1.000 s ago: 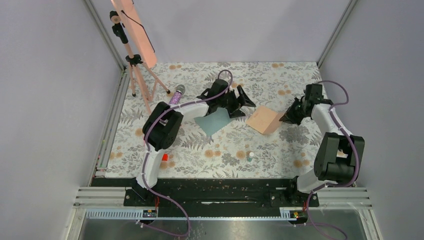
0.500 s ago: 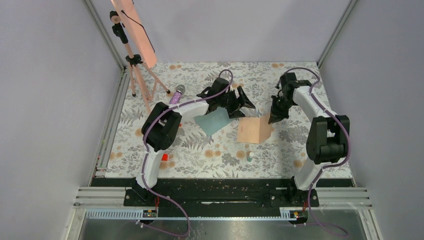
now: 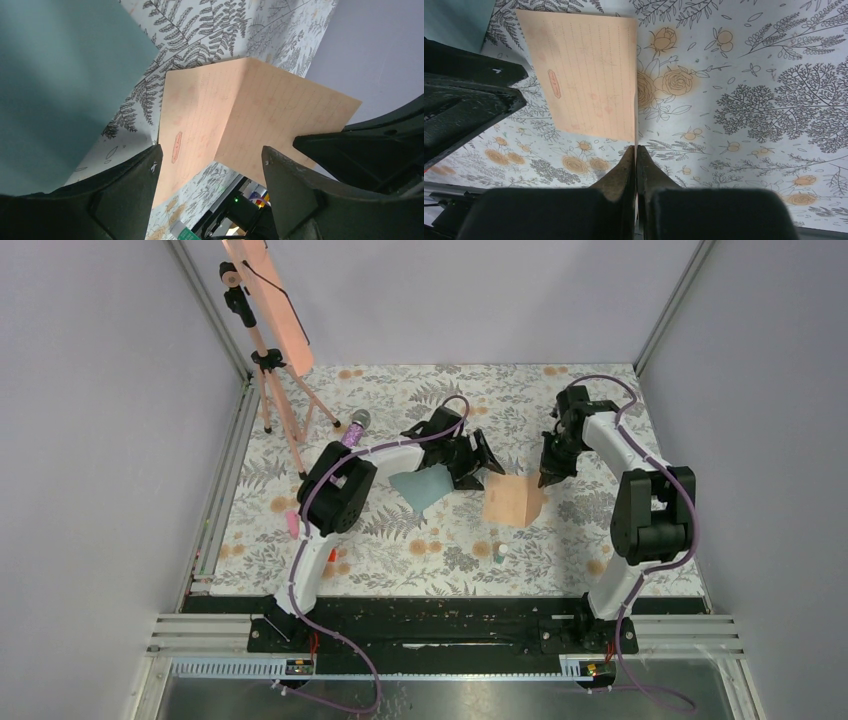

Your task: Place the letter into the envelope and seal it

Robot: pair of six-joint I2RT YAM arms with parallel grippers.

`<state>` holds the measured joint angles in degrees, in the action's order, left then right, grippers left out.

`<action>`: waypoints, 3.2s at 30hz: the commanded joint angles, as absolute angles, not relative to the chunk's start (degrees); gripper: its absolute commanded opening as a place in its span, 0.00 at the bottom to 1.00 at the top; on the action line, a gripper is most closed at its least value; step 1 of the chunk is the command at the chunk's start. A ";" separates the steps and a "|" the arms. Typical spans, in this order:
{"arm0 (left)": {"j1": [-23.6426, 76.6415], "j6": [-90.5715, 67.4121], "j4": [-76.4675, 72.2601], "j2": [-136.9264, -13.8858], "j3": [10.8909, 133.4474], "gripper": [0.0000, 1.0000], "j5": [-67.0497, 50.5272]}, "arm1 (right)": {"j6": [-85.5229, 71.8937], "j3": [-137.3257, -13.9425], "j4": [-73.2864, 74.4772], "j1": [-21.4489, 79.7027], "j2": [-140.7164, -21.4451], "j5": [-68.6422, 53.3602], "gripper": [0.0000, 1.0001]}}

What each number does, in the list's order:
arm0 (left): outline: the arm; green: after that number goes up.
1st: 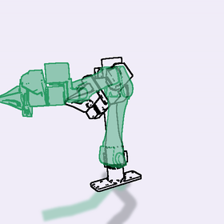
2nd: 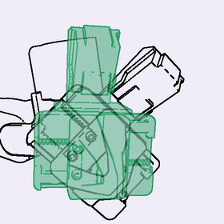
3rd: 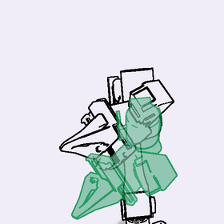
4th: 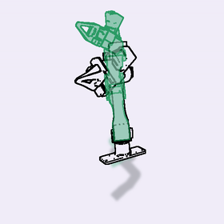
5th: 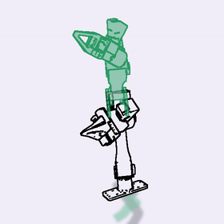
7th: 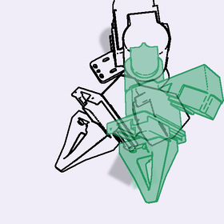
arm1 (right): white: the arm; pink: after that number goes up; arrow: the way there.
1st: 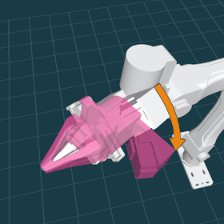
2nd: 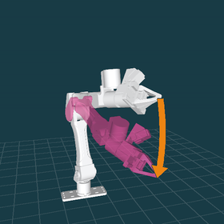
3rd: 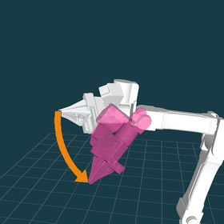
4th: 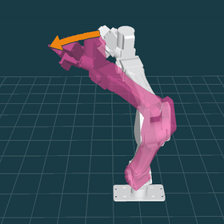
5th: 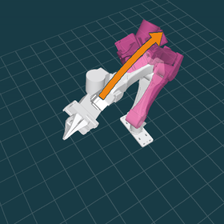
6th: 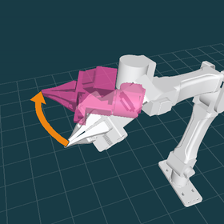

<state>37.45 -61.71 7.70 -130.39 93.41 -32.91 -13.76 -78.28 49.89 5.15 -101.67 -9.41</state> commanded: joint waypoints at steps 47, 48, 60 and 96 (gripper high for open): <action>35.34 -69.62 -5.45 -120.50 83.60 0.76 -35.29 | -34.38 -69.76 28.74 9.80 -104.49 -19.63 0.65; 35.33 -69.83 -5.75 -120.44 83.45 0.76 -35.27 | -34.75 -69.44 28.19 9.76 -104.09 -19.69 0.66; 35.48 -70.30 -7.23 -120.42 82.49 0.76 -35.32 | -40.55 -65.37 21.43 9.76 -100.82 -17.22 0.64; 39.72 -56.49 12.52 -130.18 90.12 0.66 -29.40 | -42.33 -51.77 22.41 7.03 -93.52 -17.20 0.00</action>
